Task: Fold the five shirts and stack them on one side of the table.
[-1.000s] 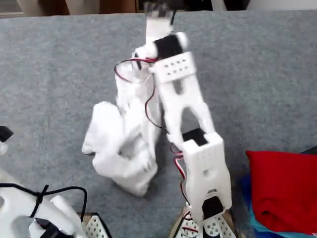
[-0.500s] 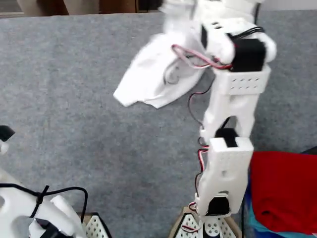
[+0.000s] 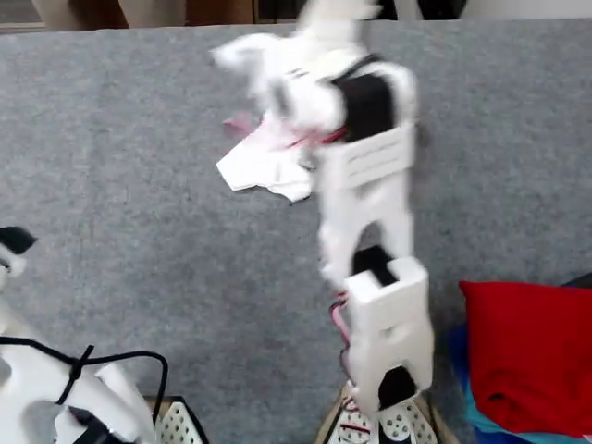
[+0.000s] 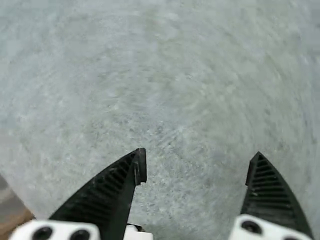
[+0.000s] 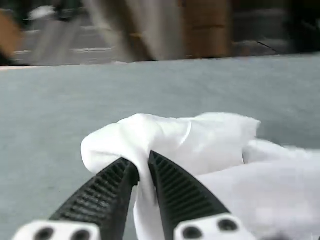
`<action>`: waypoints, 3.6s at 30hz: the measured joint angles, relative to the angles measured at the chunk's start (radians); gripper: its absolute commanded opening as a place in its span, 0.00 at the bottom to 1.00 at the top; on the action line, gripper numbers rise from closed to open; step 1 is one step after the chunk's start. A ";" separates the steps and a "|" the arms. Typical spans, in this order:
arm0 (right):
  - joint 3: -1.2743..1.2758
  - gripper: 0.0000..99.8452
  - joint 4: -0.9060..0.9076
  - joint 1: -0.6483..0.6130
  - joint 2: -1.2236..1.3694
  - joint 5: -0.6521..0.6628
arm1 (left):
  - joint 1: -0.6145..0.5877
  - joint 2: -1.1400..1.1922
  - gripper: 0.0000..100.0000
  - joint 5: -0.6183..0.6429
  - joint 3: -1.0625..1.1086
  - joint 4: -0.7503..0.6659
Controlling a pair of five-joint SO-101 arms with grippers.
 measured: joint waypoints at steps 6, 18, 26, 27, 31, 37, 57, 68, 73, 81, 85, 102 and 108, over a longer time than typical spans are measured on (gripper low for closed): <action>-0.032 0.01 -0.204 -0.330 0.000 0.061 | -0.219 0.000 0.32 0.094 0.049 -0.109; -0.032 0.01 -0.608 -0.601 0.000 0.213 | -0.405 0.000 0.32 0.138 0.221 -0.276; -0.018 0.01 -0.356 -0.221 0.000 0.104 | -0.358 0.000 0.32 0.143 0.221 -0.276; -0.003 0.01 -0.292 -0.166 -0.002 0.103 | -0.348 0.000 0.32 0.143 0.221 -0.276; 0.074 0.01 0.008 0.025 0.020 0.132 | -0.322 0.000 0.32 0.143 0.221 -0.276; 0.224 0.01 0.107 0.238 0.063 0.198 | -0.305 0.000 0.32 0.143 0.221 -0.276; 0.641 0.33 0.109 0.557 0.064 0.367 | -0.304 0.000 0.32 0.143 0.218 -0.276; 0.643 0.19 0.066 0.143 -0.121 0.301 | -0.304 0.000 0.32 0.143 0.218 -0.276; 0.651 0.18 -0.089 -0.124 -0.115 0.265 | -0.377 0.000 0.32 0.143 0.227 -0.276; 0.651 0.18 -0.362 -0.358 0.115 0.241 | -0.557 0.000 0.32 0.104 0.269 -0.278; 0.651 0.18 -0.508 -0.390 0.201 0.241 | -0.632 0.000 0.32 0.089 0.319 -0.356; 0.651 0.18 -0.637 -0.384 0.428 0.241 | -0.726 0.002 0.32 0.087 0.450 -0.595; 0.651 0.18 -0.535 -0.350 0.463 0.241 | -0.718 0.002 0.32 0.087 0.450 -0.595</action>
